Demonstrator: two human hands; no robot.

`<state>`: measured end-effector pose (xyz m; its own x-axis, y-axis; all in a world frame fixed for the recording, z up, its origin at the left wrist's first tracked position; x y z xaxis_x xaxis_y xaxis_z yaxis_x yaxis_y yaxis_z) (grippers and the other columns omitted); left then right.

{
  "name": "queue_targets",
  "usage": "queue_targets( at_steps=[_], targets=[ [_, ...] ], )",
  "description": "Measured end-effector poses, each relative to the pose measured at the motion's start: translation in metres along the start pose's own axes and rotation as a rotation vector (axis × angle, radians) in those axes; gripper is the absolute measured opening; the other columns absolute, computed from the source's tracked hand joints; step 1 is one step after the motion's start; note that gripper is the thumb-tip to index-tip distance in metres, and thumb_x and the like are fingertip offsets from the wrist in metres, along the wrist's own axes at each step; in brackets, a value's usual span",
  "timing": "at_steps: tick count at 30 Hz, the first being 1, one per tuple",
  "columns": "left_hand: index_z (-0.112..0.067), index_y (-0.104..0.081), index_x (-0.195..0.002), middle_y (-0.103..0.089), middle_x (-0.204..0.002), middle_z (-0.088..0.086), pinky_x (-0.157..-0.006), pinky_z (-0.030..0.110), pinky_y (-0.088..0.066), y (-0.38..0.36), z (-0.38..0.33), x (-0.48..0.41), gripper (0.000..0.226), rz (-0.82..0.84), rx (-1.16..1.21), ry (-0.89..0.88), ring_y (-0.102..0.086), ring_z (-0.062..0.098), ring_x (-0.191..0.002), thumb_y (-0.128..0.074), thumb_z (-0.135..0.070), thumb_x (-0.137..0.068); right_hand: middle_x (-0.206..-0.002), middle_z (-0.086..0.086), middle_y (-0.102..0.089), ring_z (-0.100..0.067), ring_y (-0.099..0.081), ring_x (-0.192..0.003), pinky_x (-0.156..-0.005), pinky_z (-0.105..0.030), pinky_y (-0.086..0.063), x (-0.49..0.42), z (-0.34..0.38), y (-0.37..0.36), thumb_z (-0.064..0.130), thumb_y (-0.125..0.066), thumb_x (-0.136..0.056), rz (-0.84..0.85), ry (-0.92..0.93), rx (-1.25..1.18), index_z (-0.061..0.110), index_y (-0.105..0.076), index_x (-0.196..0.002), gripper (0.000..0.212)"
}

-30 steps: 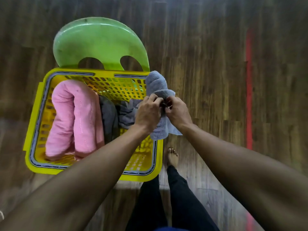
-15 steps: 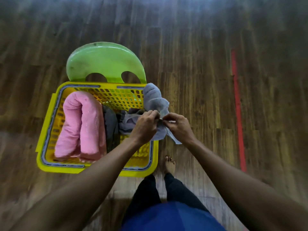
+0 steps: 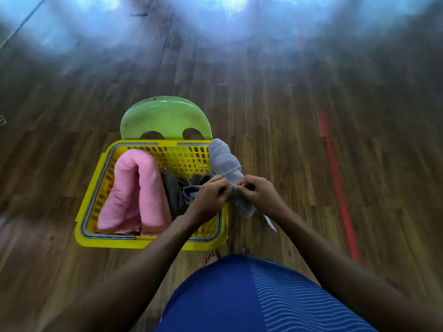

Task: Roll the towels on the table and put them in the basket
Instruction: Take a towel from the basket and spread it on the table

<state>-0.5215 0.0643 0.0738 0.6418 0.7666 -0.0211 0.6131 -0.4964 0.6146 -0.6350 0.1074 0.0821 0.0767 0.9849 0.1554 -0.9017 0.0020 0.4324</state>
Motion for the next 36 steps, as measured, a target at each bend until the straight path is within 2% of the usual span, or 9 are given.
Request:
queue_targets(
  at_steps=[6,10,14,17,20,24,28,31,36],
  targets=[
    [-0.013,-0.056,-0.073,-0.052,-0.077,0.005,-0.066,0.025,-0.039,0.017,0.004,-0.014,0.021,-0.045,0.055,0.034,-0.049,0.015,-0.076,-0.054,-0.025,-0.09,-0.071,0.01,-0.062,0.001,-0.057,-0.066,-0.06,-0.012,-0.043,-0.019,0.028,0.01,0.02,-0.063,-0.091,-0.06,0.058,0.057,0.022,-0.065,-0.08,0.011],
    [-0.002,-0.055,-0.076,-0.051,-0.082,0.011,-0.065,0.03,-0.036,0.011,0.033,-0.007,0.024,-0.029,0.02,0.126,-0.047,0.018,-0.074,-0.052,-0.023,-0.087,-0.073,0.008,-0.063,-0.003,-0.059,-0.07,-0.064,-0.019,-0.048,-0.024,0.031,0.002,0.019,-0.062,-0.092,-0.028,0.058,0.075,0.022,-0.065,-0.082,0.011],
    [-0.013,-0.063,-0.092,-0.058,-0.087,0.002,-0.066,0.035,-0.044,0.011,0.081,0.014,0.007,-0.058,-0.08,0.283,-0.059,0.021,-0.08,-0.059,-0.016,-0.087,-0.076,0.003,-0.065,-0.01,-0.06,-0.074,-0.067,-0.025,-0.048,-0.023,0.029,-0.003,0.019,-0.061,-0.092,-0.007,0.05,0.076,0.016,-0.067,-0.085,0.01],
    [-0.016,-0.062,-0.085,-0.053,-0.078,-0.002,-0.063,0.032,-0.034,0.017,0.089,0.025,0.012,-0.044,-0.109,0.336,-0.055,0.02,-0.075,-0.056,-0.025,-0.079,-0.078,0.005,-0.064,-0.007,-0.059,-0.075,-0.067,-0.022,-0.048,-0.024,0.021,-0.004,0.019,-0.061,-0.092,0.012,0.025,0.077,0.017,-0.066,-0.085,0.008],
    [-0.02,-0.062,-0.079,-0.049,-0.077,-0.006,-0.068,0.032,-0.037,0.025,0.088,0.022,0.015,0.016,-0.01,0.342,-0.052,0.016,-0.075,-0.05,-0.03,-0.076,-0.082,0.001,-0.064,-0.01,-0.06,-0.078,-0.067,-0.023,-0.048,-0.026,0.012,0.004,0.018,-0.06,-0.092,-0.011,0.0,0.067,0.015,-0.066,-0.087,0.008],
    [-0.02,-0.065,-0.08,-0.053,-0.081,-0.007,-0.071,0.029,-0.041,0.039,0.083,0.007,0.014,0.097,0.047,0.263,-0.052,0.011,-0.077,-0.057,-0.016,-0.089,-0.085,0.002,-0.064,-0.007,-0.06,-0.08,-0.067,-0.017,-0.046,-0.029,0.003,0.013,0.018,-0.059,-0.094,0.003,-0.015,0.065,0.016,-0.065,-0.091,0.007],
    [-0.015,-0.062,-0.076,-0.052,-0.074,-0.007,-0.063,0.028,-0.044,0.057,0.063,-0.011,0.019,0.024,0.025,0.17,-0.05,0.008,-0.069,-0.057,-0.008,-0.093,-0.09,0.004,-0.063,-0.007,-0.06,-0.086,-0.068,-0.017,-0.045,-0.032,-0.009,0.023,0.019,-0.057,-0.095,-0.055,-0.061,0.077,0.017,-0.064,-0.095,0.008],
    [-0.021,-0.052,-0.068,-0.048,-0.068,-0.01,-0.06,0.017,-0.036,0.061,0.038,-0.025,0.029,0.035,0.005,0.092,-0.044,0.001,-0.064,-0.055,-0.006,-0.093,-0.096,0.0,-0.062,-0.013,-0.06,-0.092,-0.074,-0.024,-0.049,-0.037,-0.025,0.028,0.019,-0.057,-0.095,-0.072,-0.132,0.109,0.015,-0.064,-0.097,0.009],
    [-0.008,-0.051,-0.067,-0.048,-0.064,-0.006,-0.057,0.017,-0.032,0.062,0.01,-0.047,0.025,0.043,-0.082,-0.022,-0.044,0.002,-0.06,-0.054,-0.008,-0.092,-0.107,0.003,-0.058,-0.011,-0.06,-0.097,-0.082,-0.03,-0.054,-0.052,-0.007,-0.004,0.029,-0.067,-0.088,0.097,-0.096,0.056,0.019,-0.063,-0.108,0.022]
  ],
)
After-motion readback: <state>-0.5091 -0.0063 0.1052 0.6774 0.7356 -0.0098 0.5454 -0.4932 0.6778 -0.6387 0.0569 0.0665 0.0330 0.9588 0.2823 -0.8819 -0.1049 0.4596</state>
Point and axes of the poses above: each hand's wrist, its own x-axis away from the middle knuckle, its own y-axis out of the back of the hand, z = x × y, the point moved 10 cm from there along -x, towards the middle knuckle
